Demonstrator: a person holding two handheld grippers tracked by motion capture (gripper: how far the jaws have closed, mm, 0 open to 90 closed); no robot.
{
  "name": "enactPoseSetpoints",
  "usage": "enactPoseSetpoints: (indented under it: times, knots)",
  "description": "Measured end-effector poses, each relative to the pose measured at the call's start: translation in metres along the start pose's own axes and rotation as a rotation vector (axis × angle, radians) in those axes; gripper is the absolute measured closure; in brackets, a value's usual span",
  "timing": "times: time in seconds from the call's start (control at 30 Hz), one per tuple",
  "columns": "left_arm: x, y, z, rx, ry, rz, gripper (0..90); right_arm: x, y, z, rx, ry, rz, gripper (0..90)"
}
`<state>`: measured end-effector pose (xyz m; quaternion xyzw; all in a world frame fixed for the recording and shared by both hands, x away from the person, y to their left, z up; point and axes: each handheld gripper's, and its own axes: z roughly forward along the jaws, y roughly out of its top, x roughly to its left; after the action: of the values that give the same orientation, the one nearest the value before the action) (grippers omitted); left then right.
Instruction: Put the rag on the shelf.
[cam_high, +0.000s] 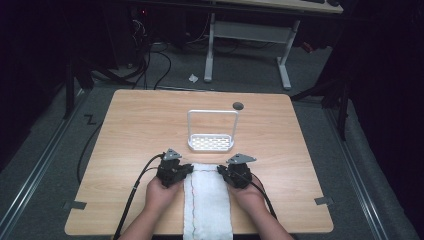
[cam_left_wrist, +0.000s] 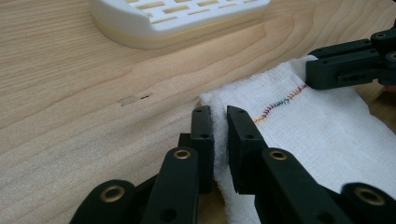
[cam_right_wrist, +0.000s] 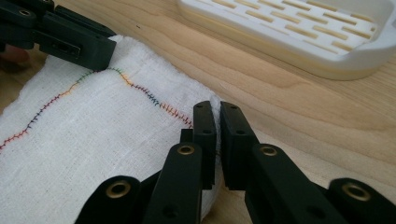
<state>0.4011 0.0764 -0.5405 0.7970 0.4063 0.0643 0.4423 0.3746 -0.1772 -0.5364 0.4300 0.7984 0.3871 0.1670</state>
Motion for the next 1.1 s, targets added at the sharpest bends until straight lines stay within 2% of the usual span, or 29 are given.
enactPoseSetpoints:
  times: [0.1, 0.13, 0.3, 0.33, 0.37, 0.4, 0.43, 0.47, 0.5, 0.53, 0.6, 0.63, 0.67, 0.73, 0.77, 0.8, 0.83, 0.97, 1.0, 1.03, 1.1]
  knots:
    - [0.001, 0.0, -0.001, -0.011, -0.009, -0.002, 82.2, 0.0, 0.0, -0.001, -0.02, 0.002, 0.0, 86.2]
    - [0.002, -0.001, -0.002, -0.019, -0.025, -0.002, 82.3, 0.0, 0.0, -0.005, -0.039, -0.002, -0.012, 86.2]
    - [-0.002, 0.0, -0.008, -0.054, -0.029, 0.018, 82.7, 0.003, 0.001, -0.014, -0.07, -0.004, -0.048, 86.3]
    - [-0.005, 0.001, -0.012, -0.079, -0.028, 0.021, 82.8, 0.004, 0.003, -0.019, -0.092, -0.001, -0.057, 86.4]
    - [-0.005, 0.001, -0.012, -0.079, -0.028, 0.021, 82.8, 0.004, 0.003, -0.019, -0.092, -0.001, -0.057, 86.4]
    - [-0.009, 0.003, -0.018, -0.12, -0.037, 0.02, 82.8, 0.005, 0.004, -0.023, -0.111, 0.0, -0.062, 86.3]
    - [-0.009, 0.003, -0.018, -0.12, -0.037, 0.02, 82.8, 0.005, 0.005, -0.024, -0.118, 0.004, -0.065, 86.3]
    - [-0.013, 0.006, -0.023, -0.153, -0.044, 0.028, 82.9, 0.006, 0.006, -0.026, -0.127, 0.006, -0.064, 86.3]
    - [-0.013, 0.006, -0.023, -0.153, -0.044, 0.028, 82.9, 0.006, 0.006, -0.026, -0.127, 0.006, -0.064, 86.3]
    - [-0.018, 0.008, -0.027, -0.177, -0.037, 0.043, 82.9, 0.006, 0.007, -0.032, -0.149, 0.011, -0.055, 86.3]
    - [-0.019, 0.009, -0.029, -0.189, -0.041, 0.039, 82.9, 0.006, 0.01, -0.038, -0.175, 0.009, -0.053, 86.3]
    - [-0.021, 0.014, -0.034, -0.219, -0.044, 0.033, 83.0, 0.006, 0.013, -0.042, -0.195, 0.014, -0.046, 86.3]
    - [-0.021, 0.014, -0.034, -0.219, -0.044, 0.033, 83.0, 0.006, 0.013, -0.042, -0.195, 0.014, -0.046, 86.3]
    - [-0.027, 0.023, -0.043, -0.257, -0.043, 0.055, 83.1, 0.008, 0.02, -0.053, -0.234, 0.005, -0.057, 86.3]
    - [-0.027, 0.023, -0.043, -0.257, -0.043, 0.055, 83.1, 0.008, 0.02, -0.053, -0.234, 0.005, -0.057, 86.3]
    - [-0.031, 0.031, -0.047, -0.272, -0.037, 0.073, 83.2, 0.009, 0.026, -0.061, -0.272, 0.005, -0.057, 86.3]
    - [-0.031, 0.031, -0.047, -0.272, -0.037, 0.073, 83.2, 0.009, 0.026, -0.061, -0.272, 0.005, -0.057, 86.3]
    - [-0.039, 0.051, -0.06, -0.323, -0.039, 0.106, 83.3, 0.009, 0.042, -0.075, -0.321, -0.013, -0.076, 86.3]
    - [-0.039, 0.051, -0.06, -0.323, -0.039, 0.106, 83.3, 0.009, 0.042, -0.075, -0.321, -0.013, -0.076, 86.3]
    - [-0.042, 0.059, -0.065, -0.342, -0.035, 0.12, 83.3, 0.007, 0.05, -0.081, -0.342, -0.021, -0.078, 86.3]
    - [-0.043, 0.063, -0.068, -0.349, -0.032, 0.127, 83.3, 0.006, 0.055, -0.083, -0.35, -0.026, -0.082, 86.3]
